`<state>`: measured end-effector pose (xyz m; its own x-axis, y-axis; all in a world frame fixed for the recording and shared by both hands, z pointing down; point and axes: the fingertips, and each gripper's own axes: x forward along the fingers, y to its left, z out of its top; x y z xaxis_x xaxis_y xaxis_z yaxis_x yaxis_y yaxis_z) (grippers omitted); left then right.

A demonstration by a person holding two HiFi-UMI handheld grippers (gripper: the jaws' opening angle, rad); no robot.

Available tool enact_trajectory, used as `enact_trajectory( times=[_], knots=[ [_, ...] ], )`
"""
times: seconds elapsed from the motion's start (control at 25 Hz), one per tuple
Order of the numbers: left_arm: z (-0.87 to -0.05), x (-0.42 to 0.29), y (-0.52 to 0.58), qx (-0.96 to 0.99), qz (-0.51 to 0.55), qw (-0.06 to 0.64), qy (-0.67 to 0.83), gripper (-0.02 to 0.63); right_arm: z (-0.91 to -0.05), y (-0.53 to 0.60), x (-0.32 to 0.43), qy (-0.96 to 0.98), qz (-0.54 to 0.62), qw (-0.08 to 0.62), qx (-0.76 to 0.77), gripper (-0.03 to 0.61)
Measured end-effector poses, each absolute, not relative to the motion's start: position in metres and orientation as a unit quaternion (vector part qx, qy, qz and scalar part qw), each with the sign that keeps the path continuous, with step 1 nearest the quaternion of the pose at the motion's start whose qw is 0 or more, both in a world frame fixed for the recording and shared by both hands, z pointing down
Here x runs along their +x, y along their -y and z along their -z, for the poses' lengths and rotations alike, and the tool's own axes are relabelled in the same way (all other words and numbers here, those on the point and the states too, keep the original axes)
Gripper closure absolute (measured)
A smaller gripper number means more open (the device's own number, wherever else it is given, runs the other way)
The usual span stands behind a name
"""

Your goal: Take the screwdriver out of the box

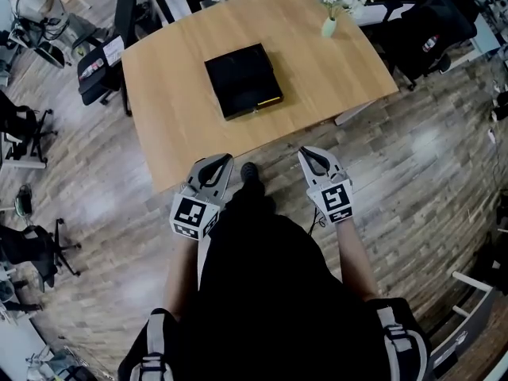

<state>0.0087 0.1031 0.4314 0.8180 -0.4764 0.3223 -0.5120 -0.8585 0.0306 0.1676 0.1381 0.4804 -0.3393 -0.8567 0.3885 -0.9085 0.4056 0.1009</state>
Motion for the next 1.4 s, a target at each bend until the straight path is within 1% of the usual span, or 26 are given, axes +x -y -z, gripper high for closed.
enact_trajectory(
  times=[0.32, 0.52, 0.76, 1.04, 1.4],
  knots=[
    [-0.432, 0.034, -0.071, 0.960, -0.143, 0.054, 0.235, 0.591, -0.489, -0.133, 0.179, 0.806, -0.064, 0.220, 0.546, 0.551],
    [-0.424, 0.049, -0.050, 0.964, -0.139, 0.047, 0.222, 0.591, -0.492, -0.122, 0.200, 0.792, -0.088, 0.220, 0.563, 0.551],
    [-0.431, 0.051, -0.023, 0.963, -0.143, 0.057, 0.223, 0.591, -0.484, -0.084, 0.203, 0.796, -0.077, 0.217, 0.560, 0.551],
    [-0.434, 0.052, 0.017, 0.962, -0.134, 0.069, 0.227, 0.591, -0.487, -0.042, 0.192, 0.808, -0.067, 0.237, 0.536, 0.551],
    [-0.438, 0.064, 0.064, 0.965, -0.131, 0.072, 0.215, 0.591, -0.493, 0.000, 0.203, 0.802, -0.072, 0.251, 0.537, 0.551]
  ],
)
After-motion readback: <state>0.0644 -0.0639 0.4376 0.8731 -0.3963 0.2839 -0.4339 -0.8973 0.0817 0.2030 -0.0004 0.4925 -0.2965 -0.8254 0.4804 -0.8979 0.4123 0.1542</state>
